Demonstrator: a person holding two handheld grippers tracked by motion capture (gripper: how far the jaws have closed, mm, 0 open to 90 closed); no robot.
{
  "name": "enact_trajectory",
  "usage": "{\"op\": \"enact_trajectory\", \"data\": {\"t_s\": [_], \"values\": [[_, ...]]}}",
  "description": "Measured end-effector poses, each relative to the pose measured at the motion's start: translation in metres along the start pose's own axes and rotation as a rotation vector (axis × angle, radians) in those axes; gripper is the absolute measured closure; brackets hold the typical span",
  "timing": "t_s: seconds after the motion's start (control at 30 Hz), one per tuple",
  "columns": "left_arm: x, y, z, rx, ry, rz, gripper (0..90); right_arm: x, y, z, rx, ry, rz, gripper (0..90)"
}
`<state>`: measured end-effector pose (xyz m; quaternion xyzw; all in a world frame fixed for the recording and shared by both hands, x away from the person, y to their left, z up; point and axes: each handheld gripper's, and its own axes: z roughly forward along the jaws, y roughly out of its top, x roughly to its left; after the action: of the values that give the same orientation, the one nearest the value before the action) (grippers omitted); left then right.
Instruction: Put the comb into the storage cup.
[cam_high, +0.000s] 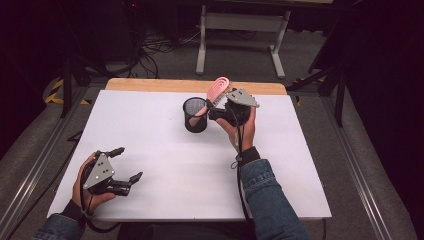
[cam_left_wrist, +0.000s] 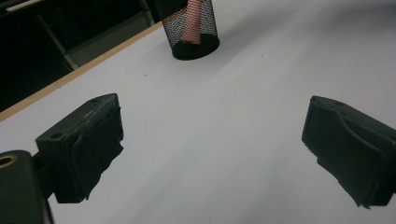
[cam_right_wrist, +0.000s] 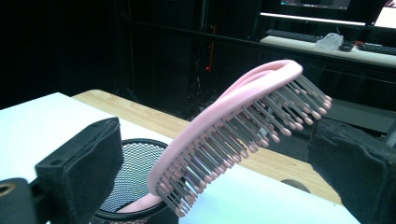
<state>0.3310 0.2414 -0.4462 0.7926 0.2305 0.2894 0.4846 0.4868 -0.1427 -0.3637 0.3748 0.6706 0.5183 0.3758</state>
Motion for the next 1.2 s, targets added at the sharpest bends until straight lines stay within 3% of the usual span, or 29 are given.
{"op": "enact_trajectory", "data": {"t_s": [0.87,1.0,1.1,1.2], "values": [[0.000,0.000,0.001,0.004,-0.003,0.003,6.3,0.005,0.000,-0.018,-0.015,0.030,-0.063,4.5],[0.000,0.000,0.000,0.004,-0.002,0.003,6.3,0.008,-0.002,-0.022,-0.019,0.028,-0.086,4.5],[0.000,0.000,0.001,0.004,-0.003,0.003,6.3,0.014,-0.004,-0.026,-0.027,0.032,-0.131,4.5],[-0.001,0.000,0.001,0.007,-0.002,0.007,6.3,0.016,-0.004,-0.028,-0.034,0.035,-0.139,4.5]]}}
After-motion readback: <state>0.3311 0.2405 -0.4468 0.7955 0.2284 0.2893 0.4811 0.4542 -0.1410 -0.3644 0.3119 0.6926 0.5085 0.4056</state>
